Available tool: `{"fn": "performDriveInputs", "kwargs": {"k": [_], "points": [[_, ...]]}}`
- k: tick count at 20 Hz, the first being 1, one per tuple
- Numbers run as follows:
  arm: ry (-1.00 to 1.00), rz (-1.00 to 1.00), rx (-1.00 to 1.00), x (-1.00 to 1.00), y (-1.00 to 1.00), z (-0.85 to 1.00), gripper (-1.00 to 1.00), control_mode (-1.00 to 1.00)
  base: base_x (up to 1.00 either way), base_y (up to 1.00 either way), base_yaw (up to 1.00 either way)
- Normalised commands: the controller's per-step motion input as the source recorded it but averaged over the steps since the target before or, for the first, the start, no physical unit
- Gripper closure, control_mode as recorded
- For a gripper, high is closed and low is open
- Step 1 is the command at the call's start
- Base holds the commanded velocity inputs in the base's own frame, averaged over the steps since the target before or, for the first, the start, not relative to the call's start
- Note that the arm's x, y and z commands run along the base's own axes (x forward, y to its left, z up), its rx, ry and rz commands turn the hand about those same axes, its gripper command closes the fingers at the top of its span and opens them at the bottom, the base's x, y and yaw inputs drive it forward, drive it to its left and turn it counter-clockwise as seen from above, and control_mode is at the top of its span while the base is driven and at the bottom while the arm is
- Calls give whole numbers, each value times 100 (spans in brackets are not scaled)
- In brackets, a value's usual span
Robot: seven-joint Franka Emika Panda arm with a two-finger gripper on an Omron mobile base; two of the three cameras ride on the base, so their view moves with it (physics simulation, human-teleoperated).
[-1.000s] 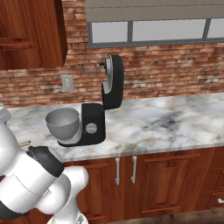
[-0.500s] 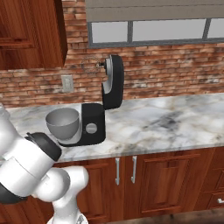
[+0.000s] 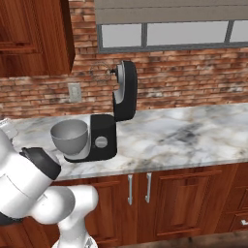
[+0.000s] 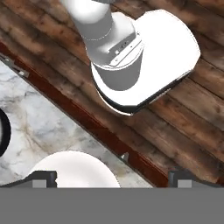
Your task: Add butter and sugar cubes to the stand mixer bowl and then turn on the stand mixer to begin making frosting.
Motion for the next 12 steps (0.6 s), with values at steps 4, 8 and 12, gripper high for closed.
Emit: {"fn": "performDriveInputs", "kwargs": {"k": [4, 8, 12], "points": [[0, -31, 7, 34, -9, 0, -100, -100, 0, 0, 0], [0, -24, 9, 41, -16, -12, -100, -100, 0, 0, 0], [-9, -30, 3, 24, -2, -38, -100, -100, 0, 0, 0]]}}
